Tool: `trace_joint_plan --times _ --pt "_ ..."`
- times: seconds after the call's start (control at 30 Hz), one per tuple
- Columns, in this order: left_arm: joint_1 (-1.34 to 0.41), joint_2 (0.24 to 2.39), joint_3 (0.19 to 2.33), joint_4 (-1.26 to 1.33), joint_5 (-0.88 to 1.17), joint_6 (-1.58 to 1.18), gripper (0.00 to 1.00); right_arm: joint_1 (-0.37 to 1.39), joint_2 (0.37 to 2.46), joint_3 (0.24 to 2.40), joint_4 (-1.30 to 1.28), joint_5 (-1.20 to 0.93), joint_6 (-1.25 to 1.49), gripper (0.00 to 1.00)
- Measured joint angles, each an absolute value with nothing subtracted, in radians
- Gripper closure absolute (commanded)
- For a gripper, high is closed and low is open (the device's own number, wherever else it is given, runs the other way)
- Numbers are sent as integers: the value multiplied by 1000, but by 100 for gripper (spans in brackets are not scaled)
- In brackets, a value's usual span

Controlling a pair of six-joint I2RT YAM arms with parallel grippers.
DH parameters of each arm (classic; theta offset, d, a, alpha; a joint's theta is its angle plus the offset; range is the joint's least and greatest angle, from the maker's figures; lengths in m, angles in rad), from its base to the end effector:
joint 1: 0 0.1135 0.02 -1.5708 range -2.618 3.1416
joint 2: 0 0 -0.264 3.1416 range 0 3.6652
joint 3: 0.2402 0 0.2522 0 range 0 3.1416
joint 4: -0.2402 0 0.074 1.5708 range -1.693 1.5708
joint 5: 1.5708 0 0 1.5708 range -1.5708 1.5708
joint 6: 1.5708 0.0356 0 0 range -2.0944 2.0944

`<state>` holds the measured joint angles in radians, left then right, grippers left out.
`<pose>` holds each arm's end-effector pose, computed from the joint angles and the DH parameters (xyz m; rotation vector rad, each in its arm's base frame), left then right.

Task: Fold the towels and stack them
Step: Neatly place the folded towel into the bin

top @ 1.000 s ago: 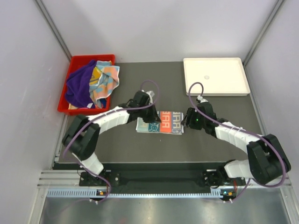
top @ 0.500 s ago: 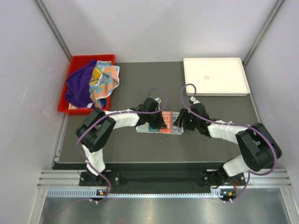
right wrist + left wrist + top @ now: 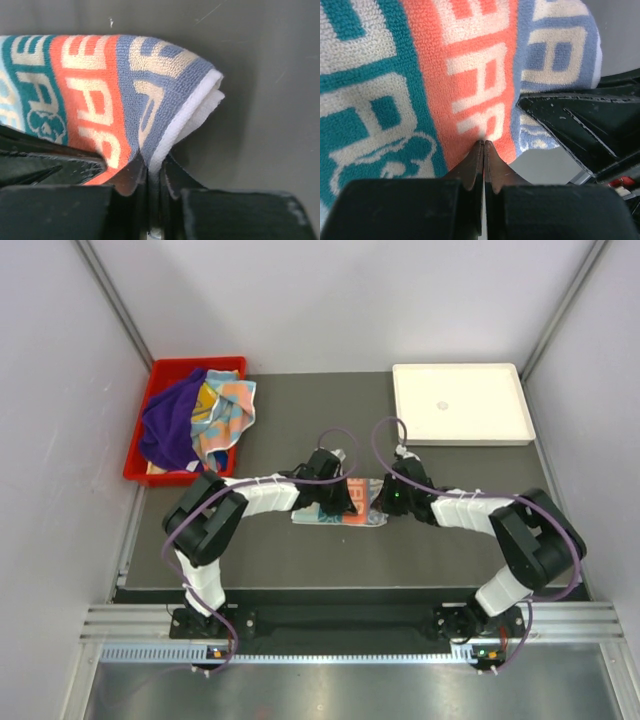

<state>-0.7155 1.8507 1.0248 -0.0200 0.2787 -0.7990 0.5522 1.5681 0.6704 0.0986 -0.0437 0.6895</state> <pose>0.2765 -0.2533 0.1468 0.0301 2.6404 -0.9556 0.2506 0.1562 0.1448 0.1473 2.4615 0.6265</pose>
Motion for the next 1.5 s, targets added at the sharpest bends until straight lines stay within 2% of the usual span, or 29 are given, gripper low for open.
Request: trace_joint_plan --times 0.2,0.4,0.57,0.77,1.03,1.2,1.5 --pt "-715 1773 1104 -169 221 -758 100 563 1602 811 -78 67 600 100" --pt "-678 1579 1162 -255 168 -714 100 566 1722 1078 -264 264 462 100" --pt "-607 1456 1163 -295 142 -681 100 566 1923 1410 -413 434 349 100" --pt "-526 1410 1146 -353 146 -642 100 554 2188 1785 -509 589 226 100" --pt "-490 1402 1120 -414 187 -588 100 510 2367 2100 -604 739 62 100" --pt "-485 1402 1114 -419 216 -572 100 463 2381 2196 -610 791 -23 100" --pt "-484 1403 1106 -415 270 -558 100 352 2381 2206 -590 796 -89 100"
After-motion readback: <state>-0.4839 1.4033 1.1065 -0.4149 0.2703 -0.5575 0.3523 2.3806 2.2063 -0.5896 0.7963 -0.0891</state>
